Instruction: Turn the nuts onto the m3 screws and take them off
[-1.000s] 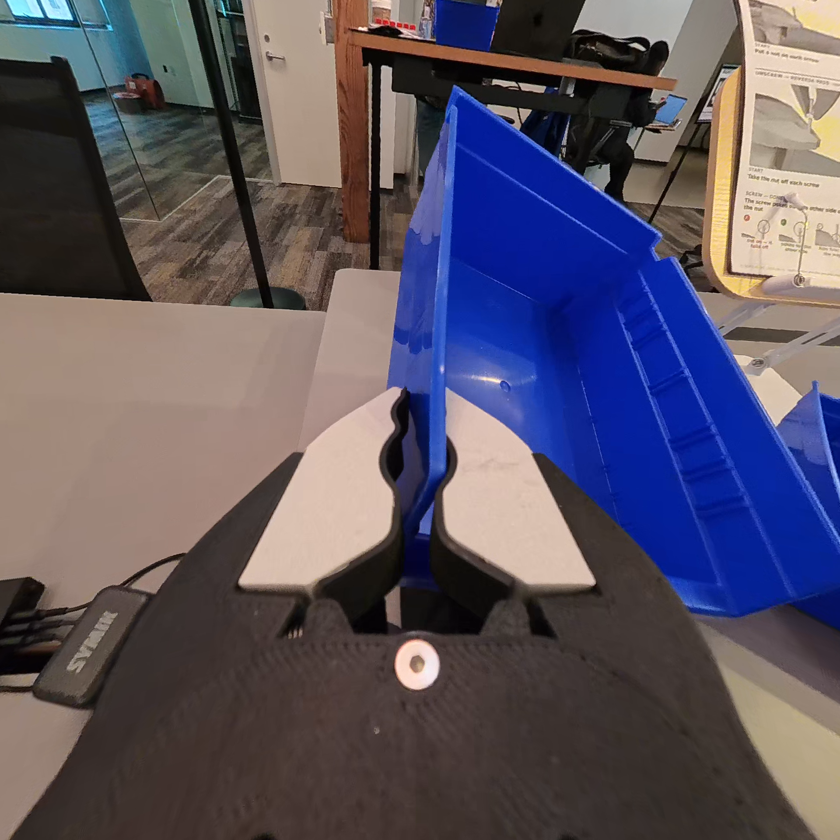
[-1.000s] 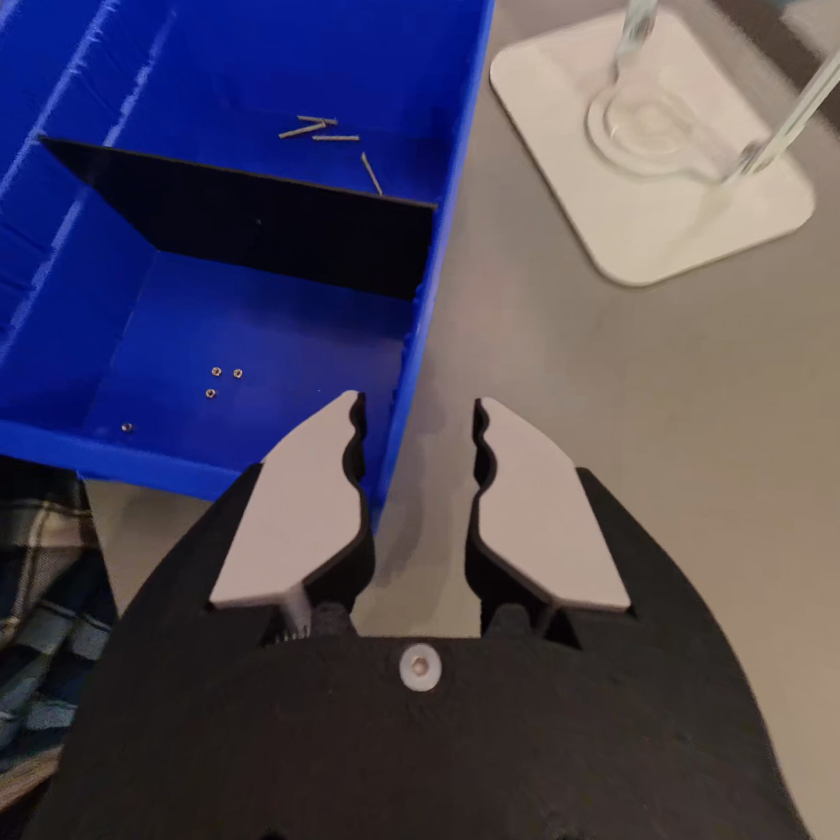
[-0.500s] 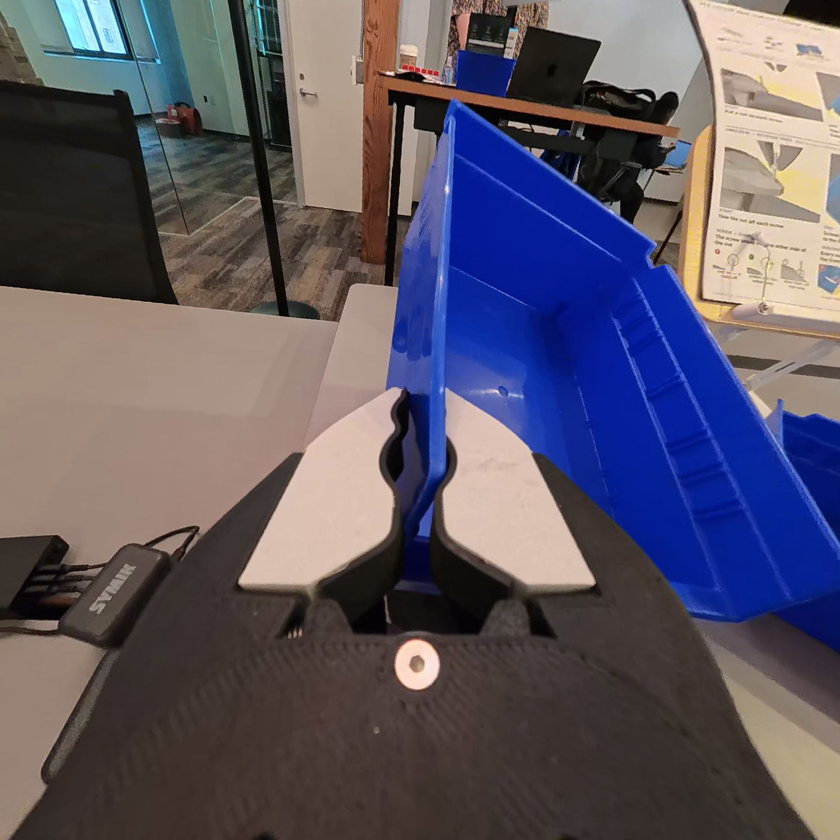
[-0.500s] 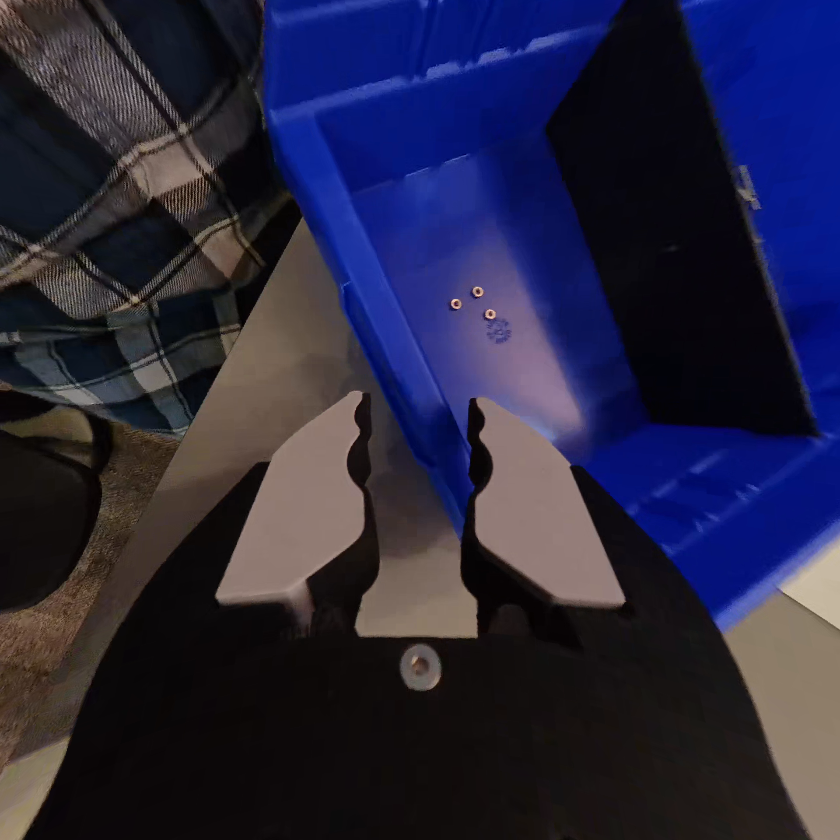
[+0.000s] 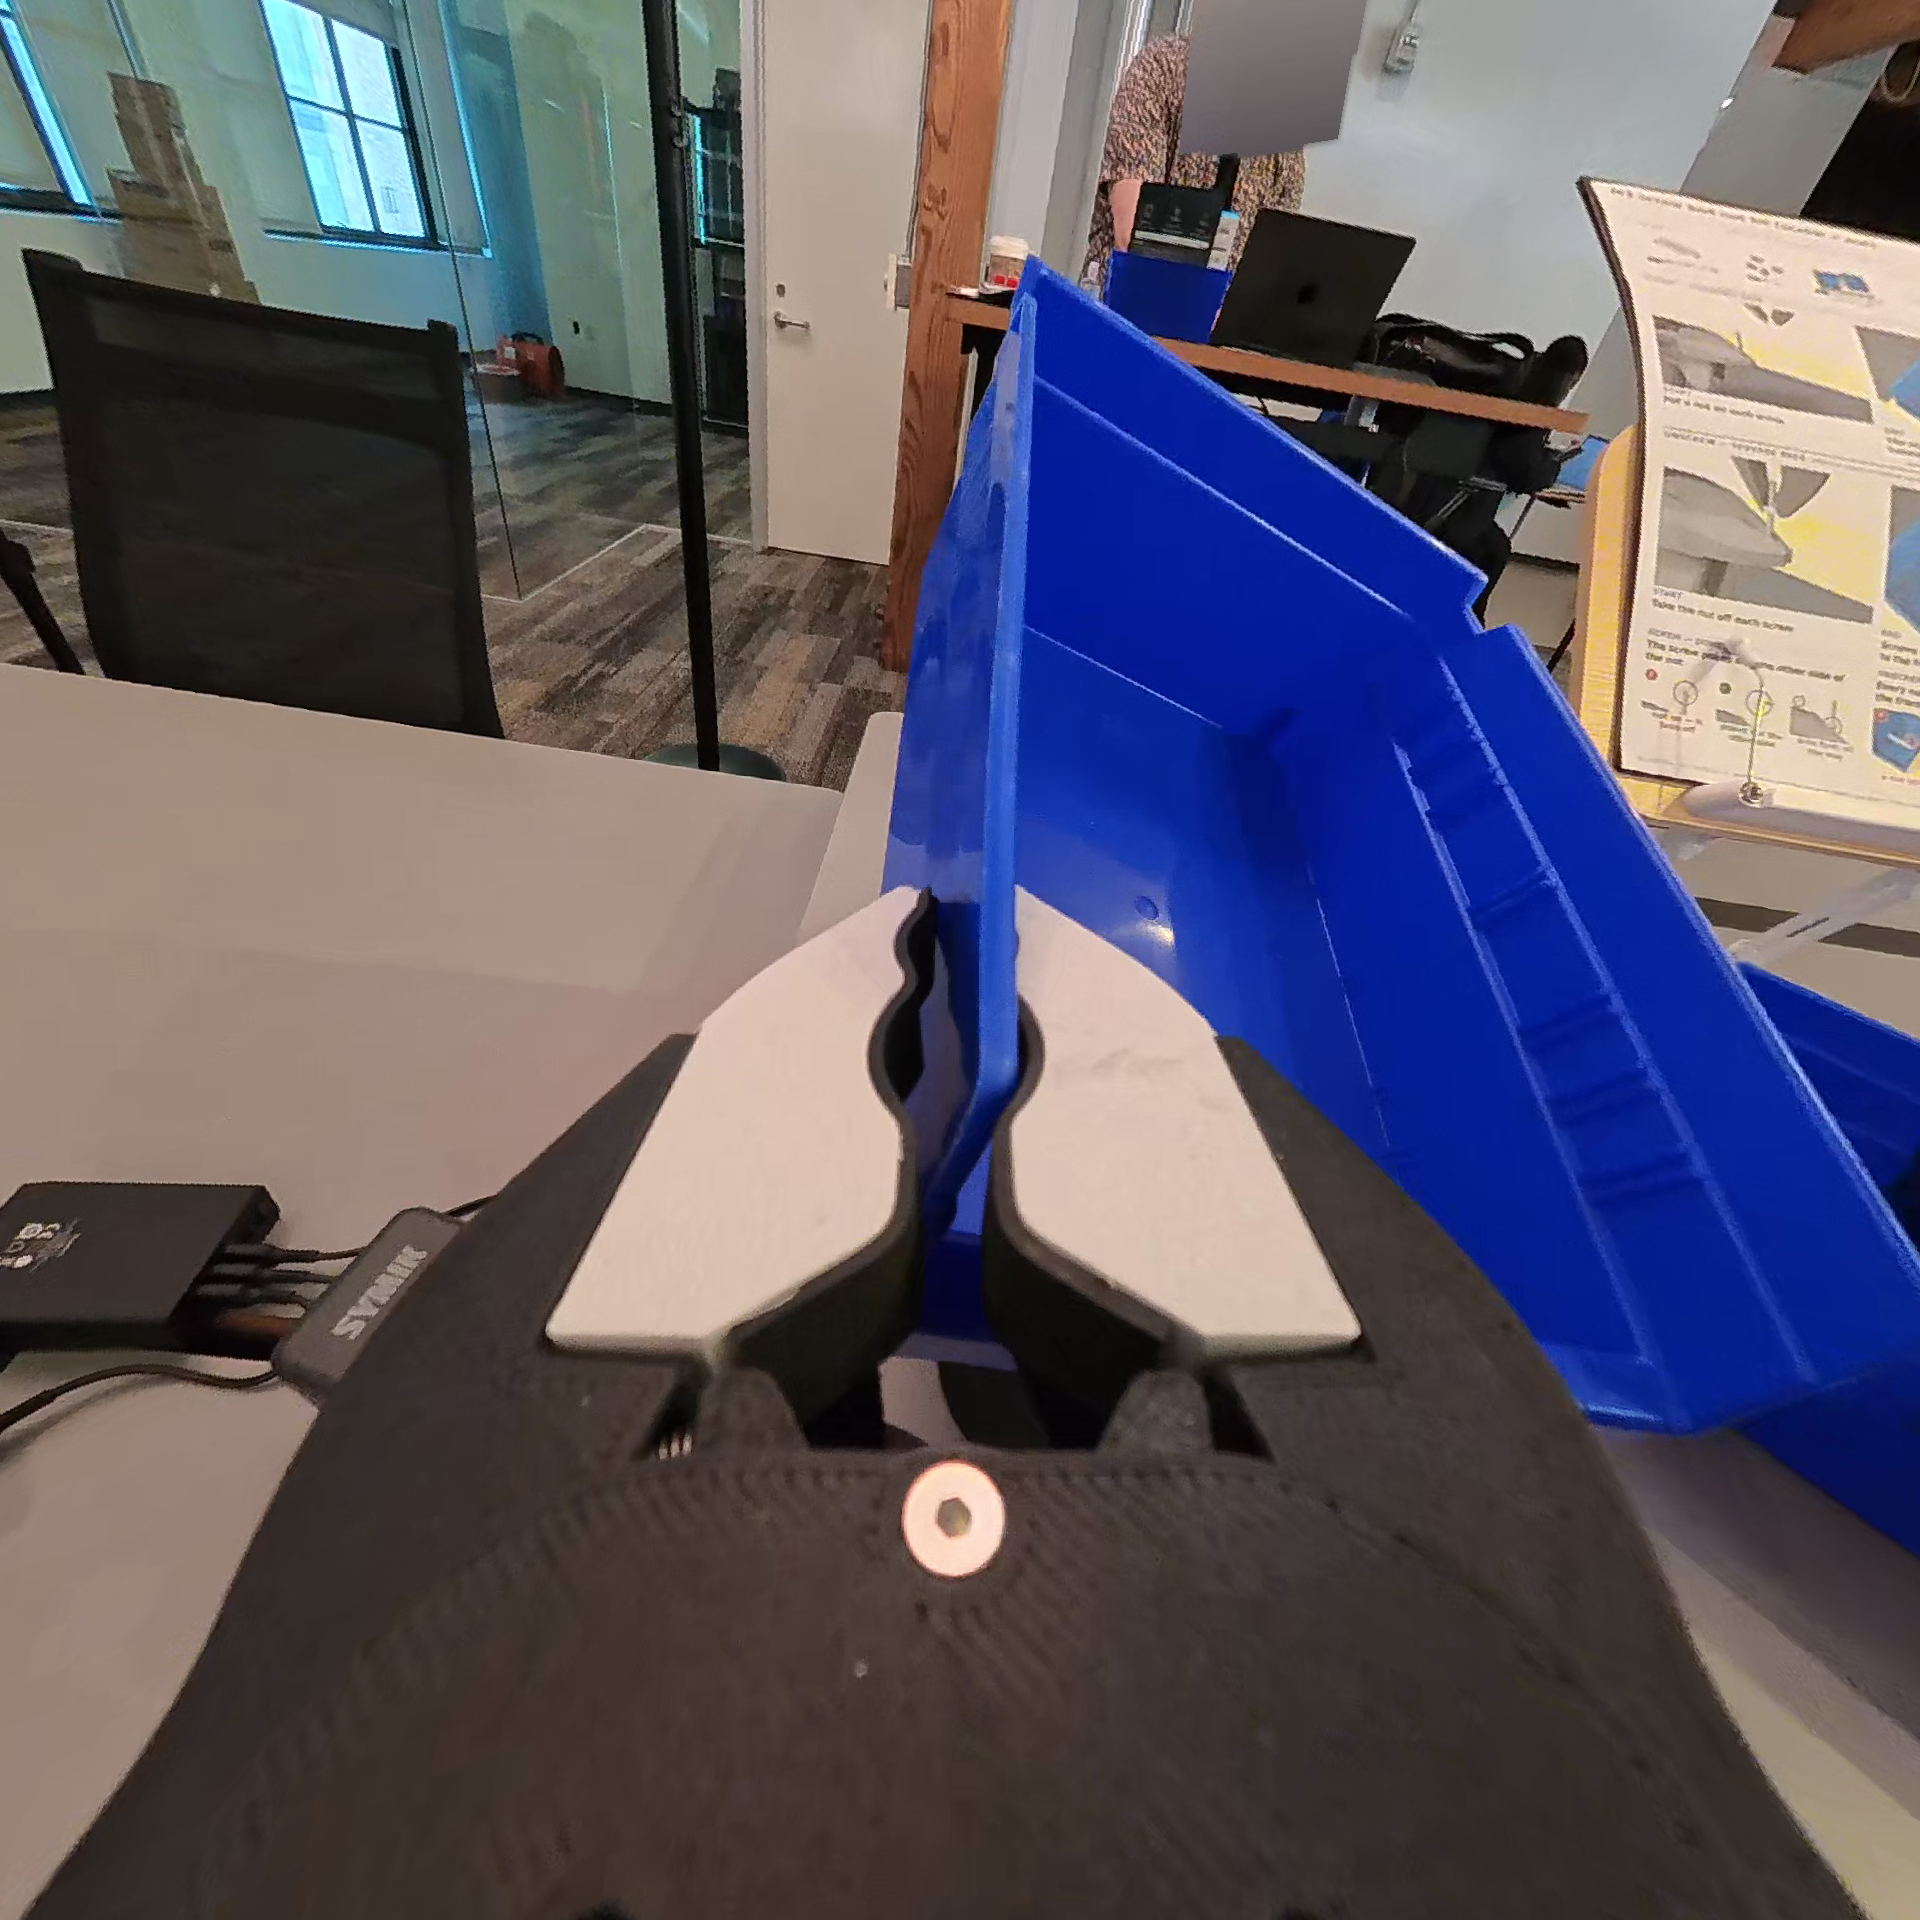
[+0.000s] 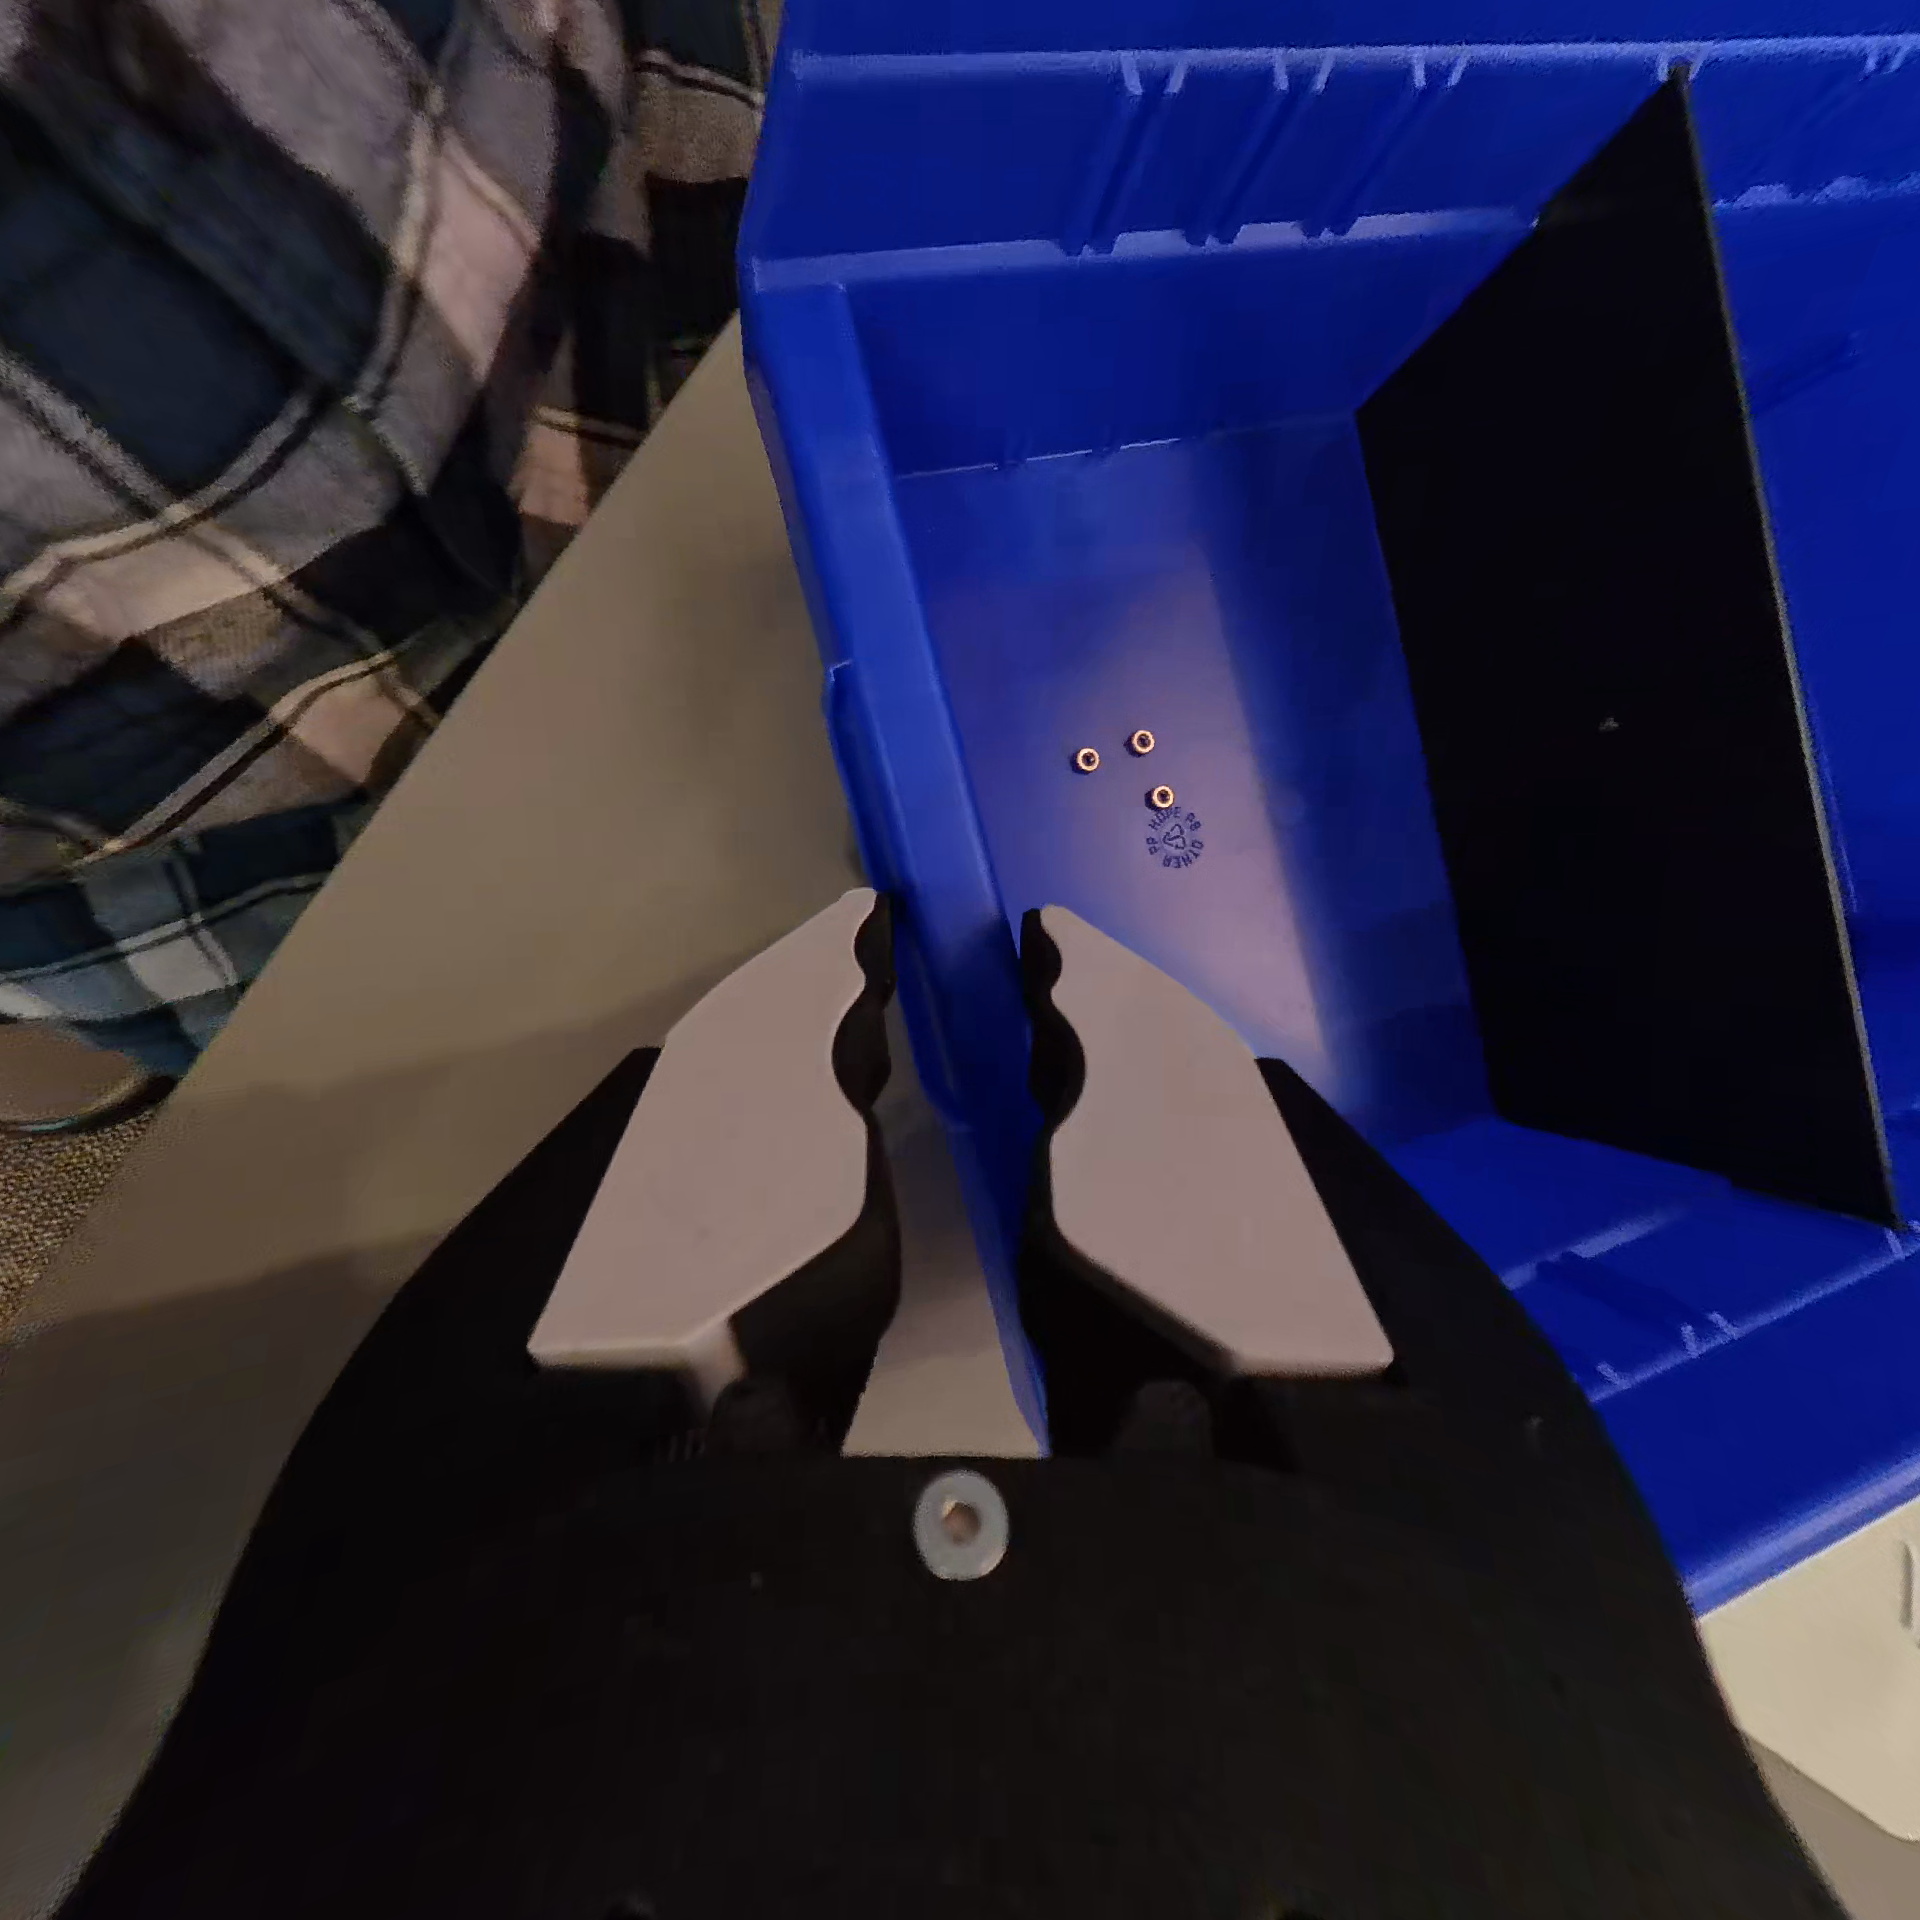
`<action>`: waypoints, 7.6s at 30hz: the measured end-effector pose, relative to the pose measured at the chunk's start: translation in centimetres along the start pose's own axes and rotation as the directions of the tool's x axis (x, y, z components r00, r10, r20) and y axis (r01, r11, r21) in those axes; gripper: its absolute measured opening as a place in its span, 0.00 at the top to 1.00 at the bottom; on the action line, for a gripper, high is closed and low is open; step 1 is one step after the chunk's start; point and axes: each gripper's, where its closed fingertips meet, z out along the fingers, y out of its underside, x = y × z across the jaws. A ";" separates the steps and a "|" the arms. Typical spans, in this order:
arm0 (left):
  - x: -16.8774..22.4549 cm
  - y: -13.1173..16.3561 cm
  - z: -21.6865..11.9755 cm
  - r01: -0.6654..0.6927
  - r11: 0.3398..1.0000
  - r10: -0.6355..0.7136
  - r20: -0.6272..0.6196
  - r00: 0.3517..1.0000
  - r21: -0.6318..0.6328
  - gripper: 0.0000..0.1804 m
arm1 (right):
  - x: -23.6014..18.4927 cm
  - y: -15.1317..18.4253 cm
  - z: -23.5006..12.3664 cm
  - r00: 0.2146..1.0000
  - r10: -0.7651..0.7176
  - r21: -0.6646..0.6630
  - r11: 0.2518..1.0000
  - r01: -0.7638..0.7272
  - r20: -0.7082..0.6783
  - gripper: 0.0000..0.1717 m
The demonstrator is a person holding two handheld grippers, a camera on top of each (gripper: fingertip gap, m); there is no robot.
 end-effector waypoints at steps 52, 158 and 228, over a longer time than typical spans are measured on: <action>-4.6 0.1 -7.5 0.081 0.992 -0.087 0.061 0.994 0.093 0.98 | 41.0 -10.7 18.1 0.717 0.560 -0.018 0.783 -0.622 -0.415 0.86; 74.9 23.3 18.7 -0.047 0.807 -0.518 -0.744 0.422 -0.589 0.76 | -1.5 37.4 -28.4 -0.052 0.788 0.404 0.256 -0.878 -0.614 0.94; 45.0 20.6 24.2 -0.426 0.882 0.327 -0.388 0.862 -0.202 0.61 | 19.0 14.9 -9.2 0.203 0.508 0.267 0.703 -0.659 -0.837 0.61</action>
